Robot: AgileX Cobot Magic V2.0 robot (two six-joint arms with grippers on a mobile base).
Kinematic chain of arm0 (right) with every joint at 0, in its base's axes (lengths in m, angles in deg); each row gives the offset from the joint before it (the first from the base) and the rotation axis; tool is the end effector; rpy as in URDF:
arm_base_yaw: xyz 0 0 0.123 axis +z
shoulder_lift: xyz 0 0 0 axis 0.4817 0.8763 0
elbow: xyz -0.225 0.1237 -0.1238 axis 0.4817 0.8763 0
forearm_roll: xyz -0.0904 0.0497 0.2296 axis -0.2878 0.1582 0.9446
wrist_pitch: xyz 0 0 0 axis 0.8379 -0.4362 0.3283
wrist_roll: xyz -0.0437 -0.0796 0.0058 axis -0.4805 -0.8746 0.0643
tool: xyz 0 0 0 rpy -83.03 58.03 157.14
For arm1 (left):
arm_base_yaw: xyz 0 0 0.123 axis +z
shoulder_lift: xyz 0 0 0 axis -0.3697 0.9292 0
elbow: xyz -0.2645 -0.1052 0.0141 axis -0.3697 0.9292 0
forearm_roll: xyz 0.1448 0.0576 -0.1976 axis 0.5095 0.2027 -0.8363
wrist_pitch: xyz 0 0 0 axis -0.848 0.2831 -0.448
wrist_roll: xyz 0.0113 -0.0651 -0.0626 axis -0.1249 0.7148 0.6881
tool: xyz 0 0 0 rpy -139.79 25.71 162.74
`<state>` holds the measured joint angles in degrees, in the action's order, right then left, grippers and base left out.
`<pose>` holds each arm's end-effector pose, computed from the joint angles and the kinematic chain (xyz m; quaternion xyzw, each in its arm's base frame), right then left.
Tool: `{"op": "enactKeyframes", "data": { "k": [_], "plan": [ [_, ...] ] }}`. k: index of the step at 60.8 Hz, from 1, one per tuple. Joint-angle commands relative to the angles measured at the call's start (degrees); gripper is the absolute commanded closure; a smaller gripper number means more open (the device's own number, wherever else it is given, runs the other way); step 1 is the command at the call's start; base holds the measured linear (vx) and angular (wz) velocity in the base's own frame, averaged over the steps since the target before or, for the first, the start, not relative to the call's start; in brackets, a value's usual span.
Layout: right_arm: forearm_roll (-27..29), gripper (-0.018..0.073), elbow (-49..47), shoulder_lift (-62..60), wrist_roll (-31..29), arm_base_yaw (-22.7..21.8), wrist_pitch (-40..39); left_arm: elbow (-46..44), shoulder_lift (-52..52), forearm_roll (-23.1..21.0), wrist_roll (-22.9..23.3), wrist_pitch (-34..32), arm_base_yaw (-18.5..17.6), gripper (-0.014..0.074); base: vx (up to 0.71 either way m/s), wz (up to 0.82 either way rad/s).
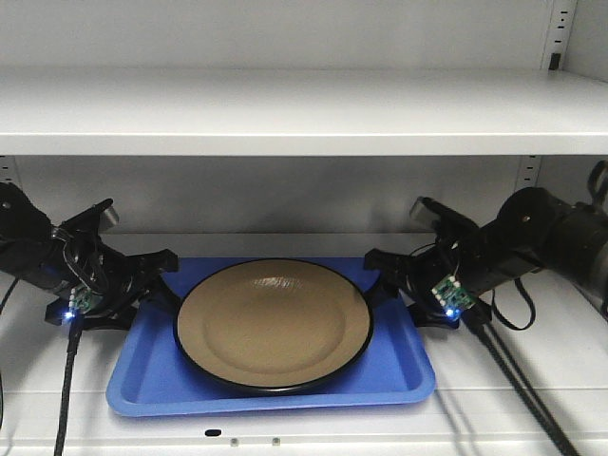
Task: Place disk in tray to left cabinet
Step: 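Lower the blue tray onto the cabinet shelf with both grippers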
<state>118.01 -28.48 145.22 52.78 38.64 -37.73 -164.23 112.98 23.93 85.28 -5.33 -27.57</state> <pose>0.4310 0.1088 0.2928 0.0389 0.9313 0.2571 0.2552 0.4153 -0.0812 0.3086 -0.0170 0.9367 -0.2551 0.2393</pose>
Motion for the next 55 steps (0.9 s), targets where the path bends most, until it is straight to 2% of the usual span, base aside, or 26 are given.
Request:
{"op": "enactKeyframes", "data": {
  "k": [1,17,55],
  "plan": [
    [2.2,0.0056,-2.2,-4.4,1.2,-1.8,-3.4,-2.2,-3.5,-2.1,-0.4,-2.4,0.4,0.0138,0.00,0.00],
    [1.1,0.0058,-2.2,-5.9,0.7,-3.9,-3.4,-2.4,-3.5,-2.7,-0.1,-3.5,2.8,0.0138,0.00,0.00],
    [1.1,0.0058,-2.1,-5.9,0.7,-3.9,-3.2,-2.4,-3.5,-2.7,-0.1,-2.6,2.9,0.0140,0.00,0.00]
  ]
}}
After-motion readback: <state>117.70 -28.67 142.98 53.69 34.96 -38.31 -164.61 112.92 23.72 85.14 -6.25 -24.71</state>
